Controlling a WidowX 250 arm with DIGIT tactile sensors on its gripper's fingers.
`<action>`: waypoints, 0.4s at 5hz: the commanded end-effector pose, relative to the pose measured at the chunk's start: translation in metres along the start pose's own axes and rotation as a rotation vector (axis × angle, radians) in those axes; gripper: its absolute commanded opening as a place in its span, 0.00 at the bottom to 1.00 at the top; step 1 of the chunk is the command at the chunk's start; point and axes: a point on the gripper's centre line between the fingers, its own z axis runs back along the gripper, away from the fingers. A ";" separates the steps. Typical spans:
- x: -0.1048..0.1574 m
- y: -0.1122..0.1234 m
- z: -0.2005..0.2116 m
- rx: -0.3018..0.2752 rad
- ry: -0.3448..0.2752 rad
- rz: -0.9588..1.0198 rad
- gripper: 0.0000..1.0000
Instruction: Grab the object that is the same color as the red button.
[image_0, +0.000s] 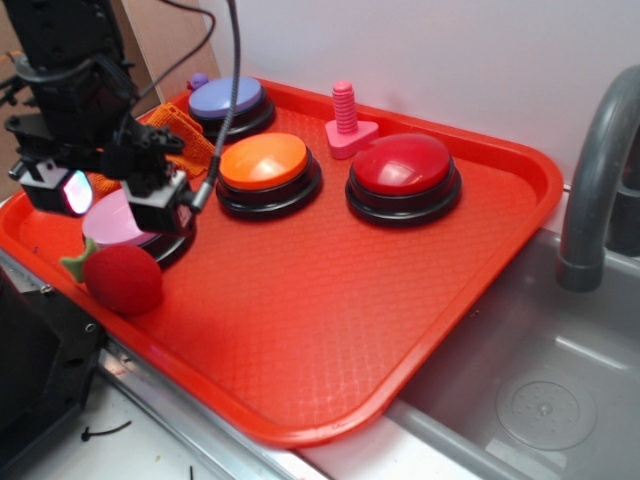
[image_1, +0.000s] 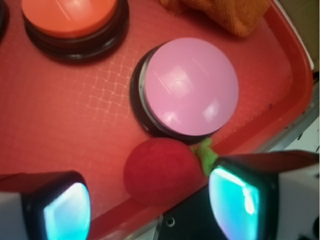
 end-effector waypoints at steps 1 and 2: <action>-0.003 0.004 -0.029 0.060 0.037 0.009 1.00; -0.009 0.005 -0.042 0.096 0.061 0.005 1.00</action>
